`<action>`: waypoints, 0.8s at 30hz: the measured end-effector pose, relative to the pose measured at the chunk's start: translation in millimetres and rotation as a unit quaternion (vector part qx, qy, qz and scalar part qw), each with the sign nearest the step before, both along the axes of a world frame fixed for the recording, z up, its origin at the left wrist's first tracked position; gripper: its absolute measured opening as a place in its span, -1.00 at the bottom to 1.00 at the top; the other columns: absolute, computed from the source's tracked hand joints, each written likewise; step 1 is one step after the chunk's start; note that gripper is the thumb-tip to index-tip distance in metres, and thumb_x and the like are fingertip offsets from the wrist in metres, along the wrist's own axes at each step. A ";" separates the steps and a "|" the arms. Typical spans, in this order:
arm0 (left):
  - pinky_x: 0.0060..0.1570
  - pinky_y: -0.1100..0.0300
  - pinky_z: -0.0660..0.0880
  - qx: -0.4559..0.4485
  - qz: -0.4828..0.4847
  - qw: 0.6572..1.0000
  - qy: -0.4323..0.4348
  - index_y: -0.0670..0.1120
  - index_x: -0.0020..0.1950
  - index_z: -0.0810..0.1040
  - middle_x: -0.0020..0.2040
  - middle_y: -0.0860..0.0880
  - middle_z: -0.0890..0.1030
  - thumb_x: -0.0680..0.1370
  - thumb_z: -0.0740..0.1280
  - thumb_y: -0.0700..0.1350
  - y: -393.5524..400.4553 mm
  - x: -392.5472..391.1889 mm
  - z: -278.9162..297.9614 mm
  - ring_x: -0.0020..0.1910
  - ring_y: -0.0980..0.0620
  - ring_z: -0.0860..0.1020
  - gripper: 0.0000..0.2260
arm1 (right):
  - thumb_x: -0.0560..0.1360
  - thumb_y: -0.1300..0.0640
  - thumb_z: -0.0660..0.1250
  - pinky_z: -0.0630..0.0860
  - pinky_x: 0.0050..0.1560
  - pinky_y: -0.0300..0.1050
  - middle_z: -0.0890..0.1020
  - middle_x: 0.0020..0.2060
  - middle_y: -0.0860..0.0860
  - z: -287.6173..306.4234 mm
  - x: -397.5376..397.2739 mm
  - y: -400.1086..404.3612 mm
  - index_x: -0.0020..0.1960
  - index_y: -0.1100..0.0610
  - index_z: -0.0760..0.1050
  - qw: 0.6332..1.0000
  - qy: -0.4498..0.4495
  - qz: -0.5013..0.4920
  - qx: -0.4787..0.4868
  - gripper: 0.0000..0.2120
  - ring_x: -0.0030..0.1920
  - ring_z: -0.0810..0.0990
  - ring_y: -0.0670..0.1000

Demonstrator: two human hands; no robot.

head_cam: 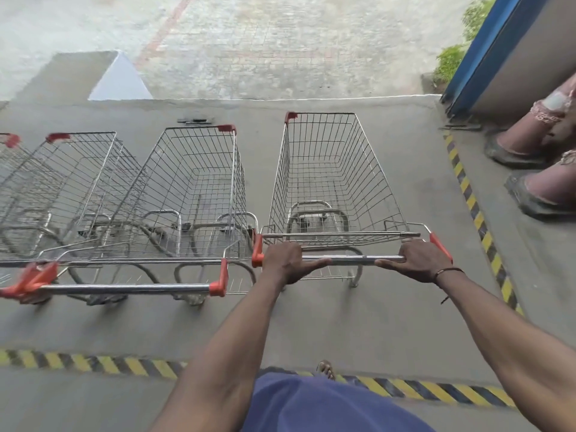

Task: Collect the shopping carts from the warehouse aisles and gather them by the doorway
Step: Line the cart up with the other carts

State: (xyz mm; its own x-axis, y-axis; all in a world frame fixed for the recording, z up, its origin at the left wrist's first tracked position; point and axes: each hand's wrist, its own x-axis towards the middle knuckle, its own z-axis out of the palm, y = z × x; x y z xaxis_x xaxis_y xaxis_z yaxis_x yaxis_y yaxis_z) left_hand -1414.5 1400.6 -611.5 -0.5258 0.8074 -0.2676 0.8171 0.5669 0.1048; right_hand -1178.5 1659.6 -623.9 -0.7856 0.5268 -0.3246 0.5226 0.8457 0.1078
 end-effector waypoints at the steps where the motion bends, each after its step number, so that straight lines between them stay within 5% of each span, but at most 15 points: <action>1: -0.29 0.06 0.43 -0.002 0.001 1.000 0.001 -0.07 -0.40 0.47 -0.42 -0.04 0.52 0.37 0.00 0.74 -3.9 2.0 0.8 -0.38 -0.08 0.53 -0.14 | 0.33 -0.80 -0.23 0.24 0.47 0.22 0.57 -0.33 -0.11 1.4 2.4 -4.8 -0.42 0.05 0.48 1.000 0.004 -0.001 0.005 -0.01 -0.15 0.57 -0.02; 3: -0.27 0.06 0.46 -0.005 0.000 1.000 -0.002 -0.06 -0.41 0.45 -0.43 -0.03 0.51 0.38 0.02 0.73 -10.7 6.2 3.5 -0.41 -0.05 0.49 -0.17 | 0.32 -0.81 -0.24 0.31 0.42 0.18 0.57 -0.36 -0.09 3.7 5.3 -18.0 -0.43 0.07 0.49 1.000 0.012 -0.011 0.001 0.01 -0.19 0.57 -0.01; 5: -0.27 0.06 0.45 -0.004 -0.001 1.000 -0.008 -0.05 -0.42 0.45 -0.43 -0.03 0.50 0.37 0.01 0.73 -17.8 9.9 4.0 -0.39 -0.07 0.51 -0.17 | 0.28 -0.81 -0.30 0.51 0.14 0.09 0.54 -0.45 -0.01 5.8 1.5 -40.2 -0.46 0.10 0.46 0.999 0.037 -0.026 -0.016 0.05 -0.30 0.56 0.05; 8: -0.32 0.08 0.40 0.006 -0.007 1.000 -0.007 -0.04 -0.42 0.43 -0.43 -0.03 0.50 0.36 0.00 0.73 -29.7 13.8 3.3 -0.38 -0.06 0.53 -0.17 | 0.23 -0.82 -0.34 0.47 -0.24 0.00 0.50 -0.50 0.02 6.8 -6.4 -71.6 -0.47 0.11 0.43 0.997 0.054 -0.049 -0.020 0.07 -0.40 0.49 0.03; 19: -0.41 0.10 0.26 0.043 -0.015 0.999 -0.010 -0.03 -0.40 0.39 -0.44 -0.03 0.50 0.38 0.03 0.72 -61.8 22.3 -6.5 -0.45 -0.01 0.48 -0.20 | 0.31 -0.79 -0.21 0.48 -0.26 -0.03 0.50 -0.50 0.02 -0.3 8.6 -105.0 -0.46 0.12 0.47 0.996 0.065 -0.065 -0.001 0.02 -0.42 0.48 0.03; 24: -0.34 0.07 0.40 0.030 0.000 1.000 -0.011 -0.07 -0.41 0.45 -0.43 -0.04 0.52 0.35 -0.03 0.76 -63.4 29.0 -5.9 -0.41 -0.06 0.53 -0.13 | 0.25 -0.82 -0.23 0.31 -0.38 -0.06 0.49 -0.51 0.04 3.2 11.9 -106.8 -0.48 0.12 0.39 0.995 0.081 -0.056 -0.014 0.02 -0.43 0.50 0.07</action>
